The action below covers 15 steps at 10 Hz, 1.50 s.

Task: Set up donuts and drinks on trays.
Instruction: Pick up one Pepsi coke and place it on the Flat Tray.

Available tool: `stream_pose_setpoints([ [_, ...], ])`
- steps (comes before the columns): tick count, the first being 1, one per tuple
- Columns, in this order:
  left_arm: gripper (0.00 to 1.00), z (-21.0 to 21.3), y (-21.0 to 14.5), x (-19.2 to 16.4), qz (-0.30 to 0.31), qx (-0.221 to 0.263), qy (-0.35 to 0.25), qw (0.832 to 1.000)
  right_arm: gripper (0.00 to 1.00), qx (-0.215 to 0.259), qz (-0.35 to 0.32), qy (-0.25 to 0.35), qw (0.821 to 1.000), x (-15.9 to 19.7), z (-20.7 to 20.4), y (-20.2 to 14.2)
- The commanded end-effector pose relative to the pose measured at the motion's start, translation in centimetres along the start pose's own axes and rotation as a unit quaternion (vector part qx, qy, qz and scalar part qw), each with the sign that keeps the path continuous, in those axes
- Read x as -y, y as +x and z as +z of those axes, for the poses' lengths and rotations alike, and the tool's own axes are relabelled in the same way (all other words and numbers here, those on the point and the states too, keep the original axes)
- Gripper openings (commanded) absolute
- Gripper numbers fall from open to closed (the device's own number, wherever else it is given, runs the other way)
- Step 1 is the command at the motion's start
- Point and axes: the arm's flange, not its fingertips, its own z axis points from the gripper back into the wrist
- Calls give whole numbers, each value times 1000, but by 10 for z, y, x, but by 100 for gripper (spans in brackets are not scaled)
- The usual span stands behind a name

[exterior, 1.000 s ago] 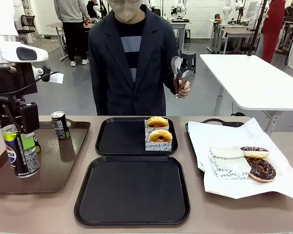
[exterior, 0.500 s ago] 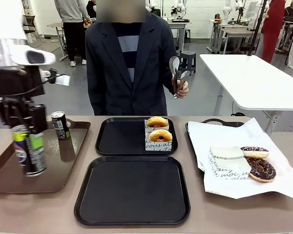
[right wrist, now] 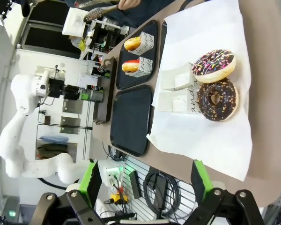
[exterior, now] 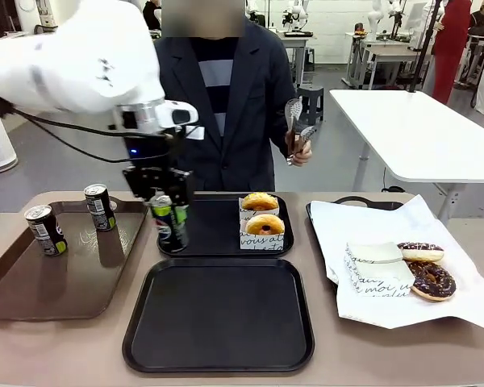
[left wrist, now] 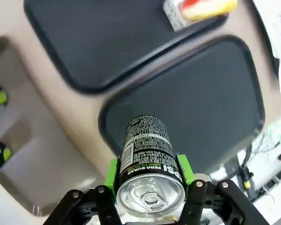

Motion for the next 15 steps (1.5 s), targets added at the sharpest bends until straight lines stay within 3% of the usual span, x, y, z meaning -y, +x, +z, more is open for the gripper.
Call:
stream_pose_setpoints([
  [1, 59, -17, 13, 10, -17, 40, 46, 998, 100, 6, 8, 11, 1000, 1, -1, 1],
  [3, 59, -14, 13, 5, -14, 20, 14, 1000, 100, 6, 8, 11, 1000, 1, -1, 1],
  [7, 59, -23, 16, 6, -17, 22, 17, 999, 100, 6, 8, 11, 1000, 1, -1, 1],
  [11, 59, -55, 72, -6, 8, 50, 90, 995, 100, 6, 8, 11, 1000, 1, -1, 1],
  [15, 59, -70, 106, -22, 33, 39, 91, 995, 100, 6, 8, 11, 1000, 1, -1, 1],
])
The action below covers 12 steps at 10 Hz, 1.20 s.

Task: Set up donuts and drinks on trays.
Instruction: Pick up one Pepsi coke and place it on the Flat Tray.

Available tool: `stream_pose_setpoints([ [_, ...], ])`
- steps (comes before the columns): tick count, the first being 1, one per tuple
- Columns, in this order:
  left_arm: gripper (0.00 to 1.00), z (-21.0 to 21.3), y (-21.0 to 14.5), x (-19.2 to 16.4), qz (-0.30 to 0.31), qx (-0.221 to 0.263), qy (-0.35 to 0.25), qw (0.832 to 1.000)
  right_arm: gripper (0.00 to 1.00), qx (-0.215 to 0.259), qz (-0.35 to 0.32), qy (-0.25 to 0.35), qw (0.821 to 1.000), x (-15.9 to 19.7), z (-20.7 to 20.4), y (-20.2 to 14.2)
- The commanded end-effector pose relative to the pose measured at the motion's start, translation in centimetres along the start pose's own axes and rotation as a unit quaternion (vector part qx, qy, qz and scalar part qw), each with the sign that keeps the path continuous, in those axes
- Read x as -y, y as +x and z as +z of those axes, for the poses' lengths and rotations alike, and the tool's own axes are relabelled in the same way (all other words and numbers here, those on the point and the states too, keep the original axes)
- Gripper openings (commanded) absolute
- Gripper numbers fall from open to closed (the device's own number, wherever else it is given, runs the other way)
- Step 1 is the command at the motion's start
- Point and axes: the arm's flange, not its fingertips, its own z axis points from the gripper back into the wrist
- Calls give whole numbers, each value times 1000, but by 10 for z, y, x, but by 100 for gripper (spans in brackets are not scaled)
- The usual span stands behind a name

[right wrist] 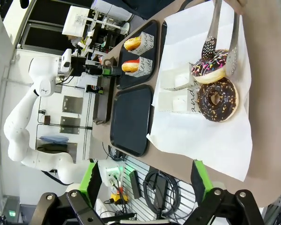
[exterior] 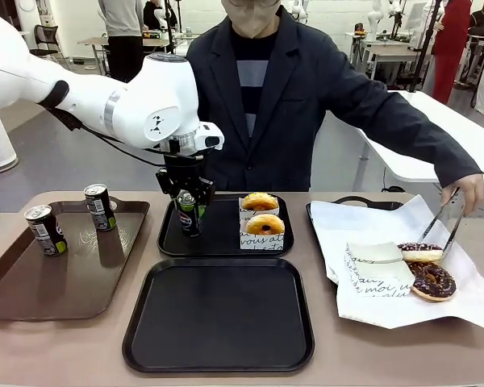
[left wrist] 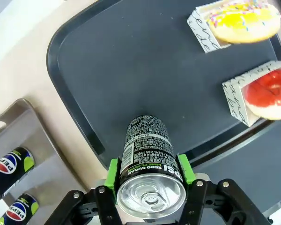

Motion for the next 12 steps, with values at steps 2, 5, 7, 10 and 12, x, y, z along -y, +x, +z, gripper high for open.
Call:
stream_pose_setpoints([
  [2, 59, -8, 15, 0, 25, -21, 12, 999, 100, 7, 8, 11, 1000, 0, -1, 1],
  [5, 100, -6, 14, -3, 28, -26, 3, 999, 100, 7, 8, 11, 1000, 0, -1, 1],
  [7, 100, 12, 5, -3, 21, -10, -1, 1000, 100, 7, 8, 11, 1000, 0, -1, 1],
  [10, 100, 54, -33, -11, 11, 1, -22, 1000, 100, 7, 8, 11, 1000, 0, -1, 1],
  [12, 100, 96, -95, -15, -29, 13, -44, 999, 100, 7, 8, 11, 1000, 0, -1, 1],
])
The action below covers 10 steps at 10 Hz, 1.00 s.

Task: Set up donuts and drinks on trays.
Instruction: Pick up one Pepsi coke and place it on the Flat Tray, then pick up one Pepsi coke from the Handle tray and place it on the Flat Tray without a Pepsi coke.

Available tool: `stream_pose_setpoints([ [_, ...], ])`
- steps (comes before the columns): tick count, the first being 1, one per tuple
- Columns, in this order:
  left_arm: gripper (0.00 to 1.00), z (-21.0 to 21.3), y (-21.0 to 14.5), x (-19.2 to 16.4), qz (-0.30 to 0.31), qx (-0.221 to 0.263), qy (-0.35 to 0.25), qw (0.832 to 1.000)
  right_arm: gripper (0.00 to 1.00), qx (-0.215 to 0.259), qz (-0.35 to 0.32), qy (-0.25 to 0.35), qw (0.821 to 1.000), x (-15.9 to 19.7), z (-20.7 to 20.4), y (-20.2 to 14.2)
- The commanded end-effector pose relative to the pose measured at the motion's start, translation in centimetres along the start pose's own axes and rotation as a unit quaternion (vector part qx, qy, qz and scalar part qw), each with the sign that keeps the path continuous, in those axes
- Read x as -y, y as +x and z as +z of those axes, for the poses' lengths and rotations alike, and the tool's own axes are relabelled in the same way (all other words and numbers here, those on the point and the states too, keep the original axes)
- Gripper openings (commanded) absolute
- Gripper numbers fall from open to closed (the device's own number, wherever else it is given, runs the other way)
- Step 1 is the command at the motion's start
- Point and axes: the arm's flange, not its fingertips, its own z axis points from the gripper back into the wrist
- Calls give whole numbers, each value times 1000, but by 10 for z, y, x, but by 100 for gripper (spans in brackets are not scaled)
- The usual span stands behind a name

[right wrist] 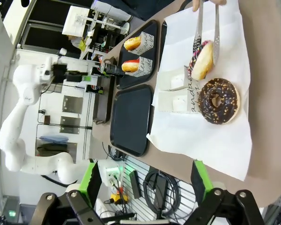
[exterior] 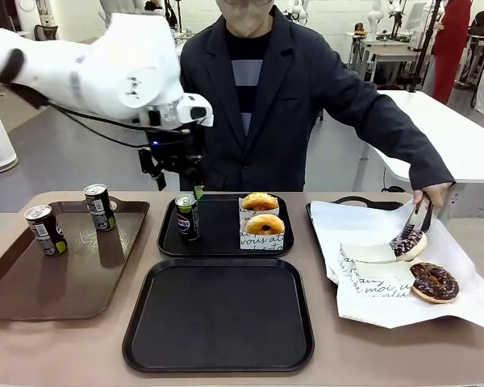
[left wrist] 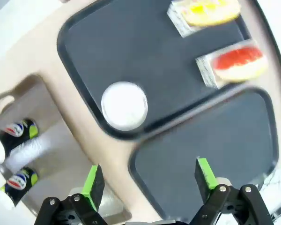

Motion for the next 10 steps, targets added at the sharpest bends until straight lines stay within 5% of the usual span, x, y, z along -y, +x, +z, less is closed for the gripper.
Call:
stream_pose_setpoints([
  [1, 100, 32, -74, -18, -35, -1, -36, 999, 100, 7, 9, 11, 1000, 0, 0, 1],
  [4, 100, 50, -122, -41, -17, 7, -37, 999, 100, 7, 9, 11, 1000, 0, 0, 1],
  [10, 100, 55, -124, -39, -10, 5, -31, 999, 100, 7, 9, 11, 1000, 0, 0, 1],
])
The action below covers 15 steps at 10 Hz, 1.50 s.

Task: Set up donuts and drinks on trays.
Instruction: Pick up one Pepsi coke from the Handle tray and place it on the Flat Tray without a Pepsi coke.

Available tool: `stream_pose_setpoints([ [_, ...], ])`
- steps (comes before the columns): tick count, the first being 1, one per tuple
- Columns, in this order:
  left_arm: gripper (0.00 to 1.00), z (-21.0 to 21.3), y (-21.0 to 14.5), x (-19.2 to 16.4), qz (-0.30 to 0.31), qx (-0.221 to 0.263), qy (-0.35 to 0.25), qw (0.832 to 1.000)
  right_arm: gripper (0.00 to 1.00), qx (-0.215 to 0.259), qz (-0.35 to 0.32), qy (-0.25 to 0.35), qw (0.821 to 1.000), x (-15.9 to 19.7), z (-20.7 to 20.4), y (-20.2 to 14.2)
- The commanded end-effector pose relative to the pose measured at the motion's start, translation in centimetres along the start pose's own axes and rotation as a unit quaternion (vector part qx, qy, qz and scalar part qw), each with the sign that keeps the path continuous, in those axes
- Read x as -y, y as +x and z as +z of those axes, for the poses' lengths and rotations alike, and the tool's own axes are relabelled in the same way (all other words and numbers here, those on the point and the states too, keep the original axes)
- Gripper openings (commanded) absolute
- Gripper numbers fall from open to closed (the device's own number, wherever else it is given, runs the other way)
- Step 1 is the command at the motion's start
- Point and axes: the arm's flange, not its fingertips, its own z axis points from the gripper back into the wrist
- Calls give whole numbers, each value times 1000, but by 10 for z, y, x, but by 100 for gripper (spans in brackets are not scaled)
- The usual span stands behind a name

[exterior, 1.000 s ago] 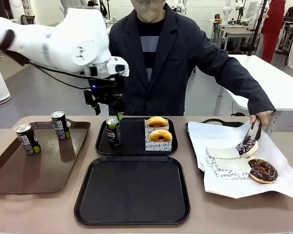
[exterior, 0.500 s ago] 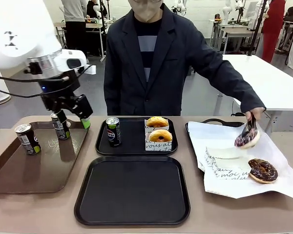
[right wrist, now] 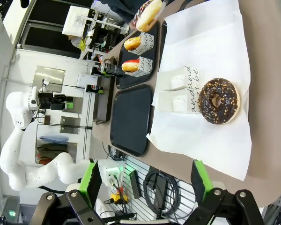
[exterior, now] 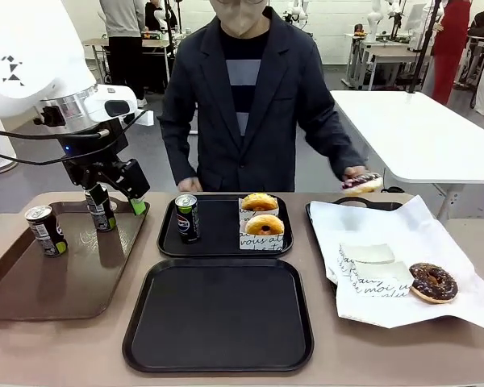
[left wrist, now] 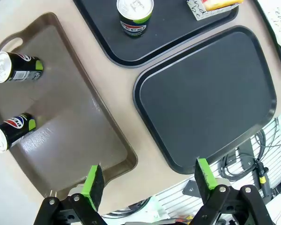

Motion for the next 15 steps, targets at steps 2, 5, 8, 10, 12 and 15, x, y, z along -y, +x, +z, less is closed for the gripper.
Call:
stream_pose_setpoints([
  [2, 100, 1, 3, 1, -1, 0, -3, 1000, 100, 7, 8, 11, 1000, 0, 0, 1],
  [5, 100, 20, -14, -59, 65, 14, -25, 997, 100, 7, 8, 11, 1000, 0, 0, 1],
  [8, 100, 55, -51, -147, 114, 18, -31, 993, 100, 7, 8, 11, 1000, 0, 0, 1],
  [10, 100, 65, -75, -193, 158, 21, -22, 987, 100, 7, 8, 11, 1000, 0, 0, 1],
  [12, 100, 73, -78, -219, 185, 26, -16, 982, 100, 7, 8, 11, 1000, 0, 0, 1],
  [15, 100, 71, -85, -220, 184, 28, -21, 982, 100, 7, 8, 11, 1000, 0, 0, 1],
])
